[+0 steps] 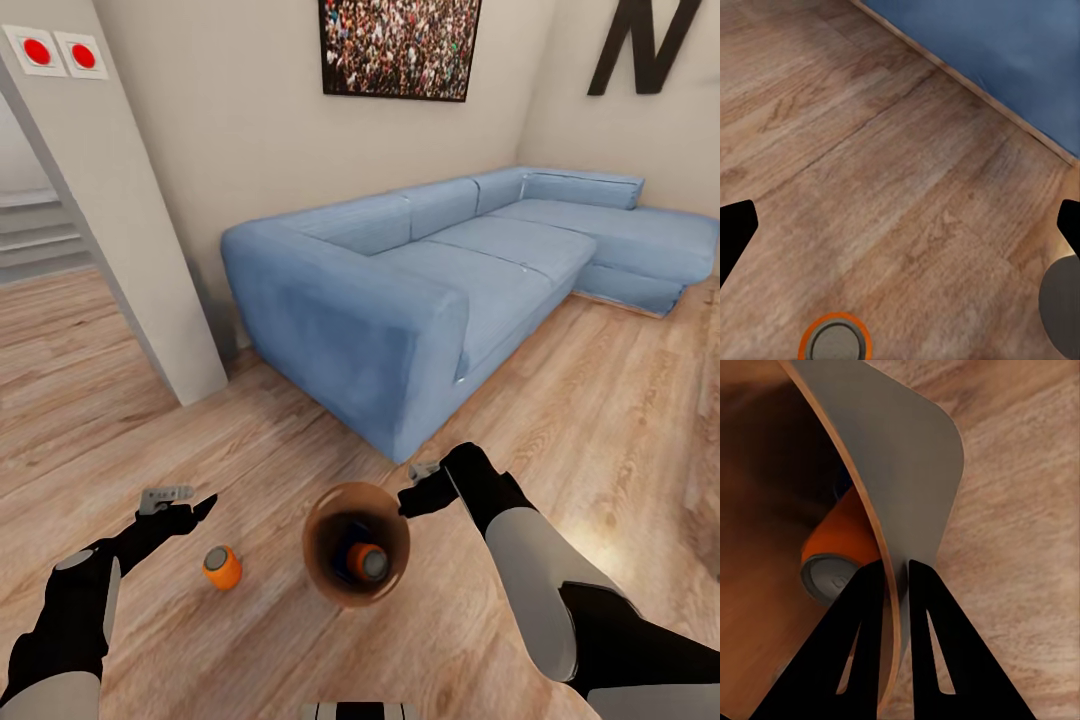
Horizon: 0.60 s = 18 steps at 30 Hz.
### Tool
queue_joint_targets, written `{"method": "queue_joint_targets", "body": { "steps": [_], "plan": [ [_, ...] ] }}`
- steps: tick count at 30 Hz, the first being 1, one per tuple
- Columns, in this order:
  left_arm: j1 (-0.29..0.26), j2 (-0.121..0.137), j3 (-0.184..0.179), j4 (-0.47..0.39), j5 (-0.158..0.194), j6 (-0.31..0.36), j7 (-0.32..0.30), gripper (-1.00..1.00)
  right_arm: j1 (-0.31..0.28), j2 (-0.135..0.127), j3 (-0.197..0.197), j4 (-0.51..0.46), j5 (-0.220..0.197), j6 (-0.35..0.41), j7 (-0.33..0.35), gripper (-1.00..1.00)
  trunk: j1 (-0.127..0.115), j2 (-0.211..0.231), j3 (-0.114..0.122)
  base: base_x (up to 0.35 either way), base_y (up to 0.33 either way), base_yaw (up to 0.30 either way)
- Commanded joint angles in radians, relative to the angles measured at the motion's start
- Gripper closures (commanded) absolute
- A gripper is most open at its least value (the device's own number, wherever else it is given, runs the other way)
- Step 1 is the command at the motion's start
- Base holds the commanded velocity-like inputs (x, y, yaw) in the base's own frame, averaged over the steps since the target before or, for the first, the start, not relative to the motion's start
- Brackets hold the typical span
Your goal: Put the three can of soda from the living room inside the tash can in the kitchen.
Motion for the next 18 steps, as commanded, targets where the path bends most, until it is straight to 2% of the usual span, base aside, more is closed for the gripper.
{"method": "queue_joint_targets", "body": {
  "steps": [1,10,13,18],
  "plan": [
    [0.0,0.0,0.0,0.0,0.0,0.0,0.0,-1.0,0.0,0.0,-0.003,0.001,-0.027,0.01,0.005,1.0,0.0,0.0,0.0,0.011,0.001,0.0],
    [-0.001,0.001,0.0,0.001,-0.001,-0.002,0.0,-1.0,0.001,0.007,-0.002,-0.001,-0.027,0.023,0.006,1.0,0.0,0.0,0.0,0.003,0.0,0.0],
    [-0.001,0.001,0.0,0.002,-0.001,-0.002,0.0,-1.0,0.001,0.01,0.001,-0.013,-0.027,0.113,0.011,1.0,0.0,0.0,0.0,0.0,0.0,0.0],
    [-0.001,0.001,0.0,0.01,0.0,-0.002,0.0,-1.0,-0.001,0.012,0.004,-0.051,-0.027,0.192,0.019,1.0,0.0,0.0,0.0,0.0,0.0,0.0]
  ]
}}
